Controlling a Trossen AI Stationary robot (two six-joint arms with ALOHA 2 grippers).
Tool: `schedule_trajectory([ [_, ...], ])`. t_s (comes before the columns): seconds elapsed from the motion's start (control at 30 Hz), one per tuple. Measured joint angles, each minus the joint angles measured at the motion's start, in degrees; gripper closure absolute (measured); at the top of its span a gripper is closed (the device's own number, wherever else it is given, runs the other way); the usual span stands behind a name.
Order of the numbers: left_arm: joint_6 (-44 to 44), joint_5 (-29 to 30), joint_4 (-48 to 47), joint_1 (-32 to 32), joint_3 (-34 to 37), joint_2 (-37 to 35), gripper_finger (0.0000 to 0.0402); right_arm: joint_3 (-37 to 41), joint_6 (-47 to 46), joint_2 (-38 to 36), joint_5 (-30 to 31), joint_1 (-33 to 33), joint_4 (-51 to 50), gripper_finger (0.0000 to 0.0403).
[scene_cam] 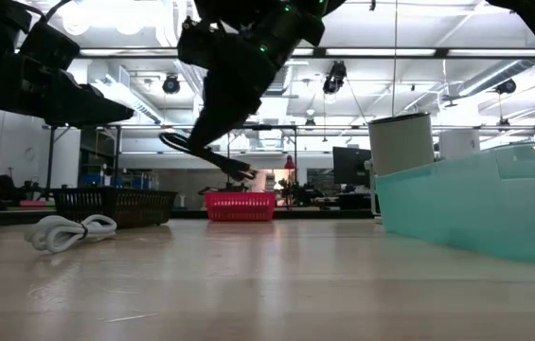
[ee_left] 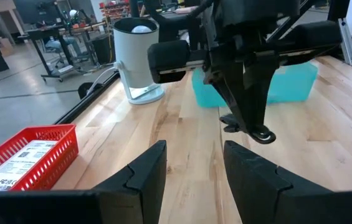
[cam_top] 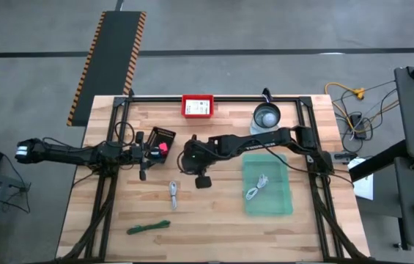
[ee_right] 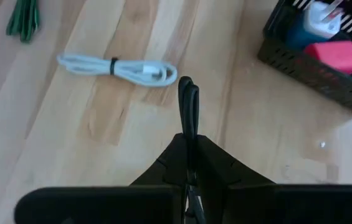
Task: Pick and place items into bin
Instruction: Put the black charger cable into the green bin
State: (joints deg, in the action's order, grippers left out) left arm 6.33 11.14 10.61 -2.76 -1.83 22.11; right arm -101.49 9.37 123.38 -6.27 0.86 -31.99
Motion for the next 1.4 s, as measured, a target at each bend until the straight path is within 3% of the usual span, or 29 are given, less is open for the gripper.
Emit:
schedule_trajectory([
  [0.67, -0.1, 0.0, 0.0, 0.0, 0.0, 0.0, 0.0258, 0.6, -3.0, -3.4, 0.6, 2.3, 9.1, 0.0392],
  [0.87, -0.1, 0.0, 0.0, 0.0, 0.0, 0.0, 0.0258, 2.1, -4.0, -3.7, 4.8, 2.7, 9.3, 0.0392],
  [1.4, -0.1, 0.0, 0.6, 0.0, 0.0, 0.0, 0.0258, 25.9, -7.8, -14.7, 5.3, 4.2, 35.0, 0.0392],
])
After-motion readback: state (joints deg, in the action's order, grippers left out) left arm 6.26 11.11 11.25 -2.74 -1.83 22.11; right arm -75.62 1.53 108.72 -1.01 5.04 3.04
